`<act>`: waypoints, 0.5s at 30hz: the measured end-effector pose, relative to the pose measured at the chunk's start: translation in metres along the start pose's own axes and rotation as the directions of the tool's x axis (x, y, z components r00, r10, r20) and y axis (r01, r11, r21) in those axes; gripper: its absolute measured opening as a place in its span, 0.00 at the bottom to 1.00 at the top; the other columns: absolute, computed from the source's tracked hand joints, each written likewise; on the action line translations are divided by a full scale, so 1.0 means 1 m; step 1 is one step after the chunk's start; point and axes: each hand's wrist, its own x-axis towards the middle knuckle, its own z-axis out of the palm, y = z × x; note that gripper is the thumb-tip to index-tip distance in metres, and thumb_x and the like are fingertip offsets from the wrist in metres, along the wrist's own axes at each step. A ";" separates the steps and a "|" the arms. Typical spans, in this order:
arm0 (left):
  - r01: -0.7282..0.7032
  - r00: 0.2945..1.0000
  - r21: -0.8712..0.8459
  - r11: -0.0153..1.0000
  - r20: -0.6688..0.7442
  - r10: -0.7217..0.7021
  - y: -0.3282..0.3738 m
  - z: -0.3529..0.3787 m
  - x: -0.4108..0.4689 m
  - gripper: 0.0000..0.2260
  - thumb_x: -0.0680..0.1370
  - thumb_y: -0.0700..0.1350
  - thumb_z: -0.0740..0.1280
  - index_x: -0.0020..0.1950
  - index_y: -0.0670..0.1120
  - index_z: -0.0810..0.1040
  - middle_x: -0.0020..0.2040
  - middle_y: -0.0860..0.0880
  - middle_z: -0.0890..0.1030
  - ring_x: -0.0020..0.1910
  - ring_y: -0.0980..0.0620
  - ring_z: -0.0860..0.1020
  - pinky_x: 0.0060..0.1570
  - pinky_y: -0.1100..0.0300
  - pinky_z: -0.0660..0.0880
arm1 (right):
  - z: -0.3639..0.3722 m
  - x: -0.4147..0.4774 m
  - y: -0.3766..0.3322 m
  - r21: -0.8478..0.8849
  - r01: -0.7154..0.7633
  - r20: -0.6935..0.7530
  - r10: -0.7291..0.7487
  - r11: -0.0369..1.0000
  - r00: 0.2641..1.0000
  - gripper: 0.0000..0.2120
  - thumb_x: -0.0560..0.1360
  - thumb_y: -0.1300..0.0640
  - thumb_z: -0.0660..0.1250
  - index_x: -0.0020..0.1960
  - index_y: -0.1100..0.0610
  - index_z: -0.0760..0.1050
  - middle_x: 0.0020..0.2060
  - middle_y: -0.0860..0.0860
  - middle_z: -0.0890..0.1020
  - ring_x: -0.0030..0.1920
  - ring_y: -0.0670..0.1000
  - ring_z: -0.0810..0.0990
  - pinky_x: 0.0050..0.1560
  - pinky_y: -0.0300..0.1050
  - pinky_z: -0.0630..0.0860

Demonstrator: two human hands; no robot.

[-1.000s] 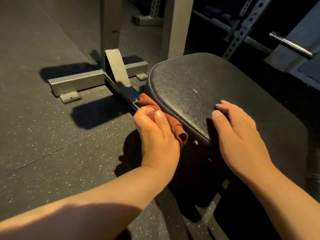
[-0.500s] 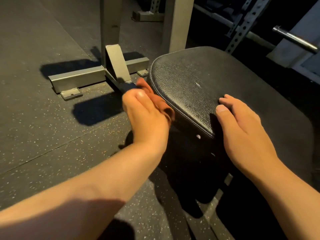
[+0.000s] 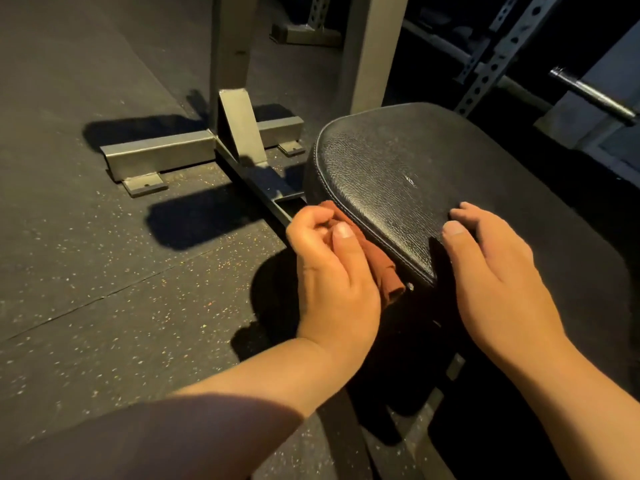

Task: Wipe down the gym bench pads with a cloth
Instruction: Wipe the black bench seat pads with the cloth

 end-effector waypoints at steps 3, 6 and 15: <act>0.084 0.996 -0.063 0.994 -0.031 -0.086 0.006 0.001 0.005 0.08 0.85 0.39 0.53 0.53 0.52 0.61 0.42 0.62 0.78 0.35 0.66 0.78 0.35 0.72 0.72 | 0.001 0.000 -0.001 0.002 -0.001 0.004 0.001 1.000 1.000 0.27 0.76 0.33 0.50 0.70 0.41 0.68 0.70 0.33 0.68 0.73 0.39 0.61 0.65 0.46 0.61; 0.107 0.992 -0.072 0.992 -0.061 -0.112 0.000 0.013 -0.009 0.05 0.84 0.43 0.55 0.54 0.54 0.61 0.51 0.47 0.77 0.36 0.59 0.80 0.37 0.68 0.74 | 0.002 0.001 0.001 -0.018 0.003 0.002 -0.003 1.000 1.000 0.25 0.78 0.34 0.51 0.70 0.41 0.68 0.71 0.33 0.68 0.73 0.40 0.61 0.64 0.46 0.61; -0.147 0.988 0.100 0.984 -0.023 0.150 -0.017 0.012 -0.017 0.02 0.83 0.41 0.59 0.53 0.44 0.66 0.51 0.49 0.71 0.47 0.65 0.78 0.49 0.68 0.73 | -0.001 0.000 0.005 -0.003 0.001 0.021 -0.001 1.000 1.000 0.24 0.78 0.35 0.51 0.71 0.41 0.68 0.72 0.32 0.67 0.74 0.40 0.61 0.66 0.45 0.61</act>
